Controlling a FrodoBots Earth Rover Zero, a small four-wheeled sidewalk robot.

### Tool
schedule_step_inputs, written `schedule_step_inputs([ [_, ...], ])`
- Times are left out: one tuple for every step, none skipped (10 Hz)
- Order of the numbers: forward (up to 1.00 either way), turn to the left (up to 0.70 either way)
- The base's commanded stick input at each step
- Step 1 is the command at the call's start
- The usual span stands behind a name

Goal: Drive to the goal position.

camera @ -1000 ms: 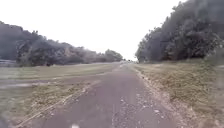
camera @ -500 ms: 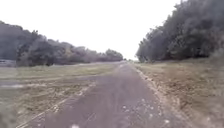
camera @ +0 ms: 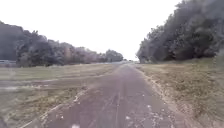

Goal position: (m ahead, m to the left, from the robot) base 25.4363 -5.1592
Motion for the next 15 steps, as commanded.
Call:
schedule_step_inputs([
  [0.6, -0.06],
  [0.6, -0.06],
  [0.6, -0.06],
  [0.6, -0.06],
  [0.6, -0.06],
  [0.6, -0.06],
  [0.6, -0.06],
  [0.6, -0.06],
  [0.6, -0.06],
  [0.6, -0.04],
  [0.6, -0.01],
  [0.6, 0.0],
  [0.6, 0.01],
  [0.6, 0.01],
  [0.6, 0.01],
])
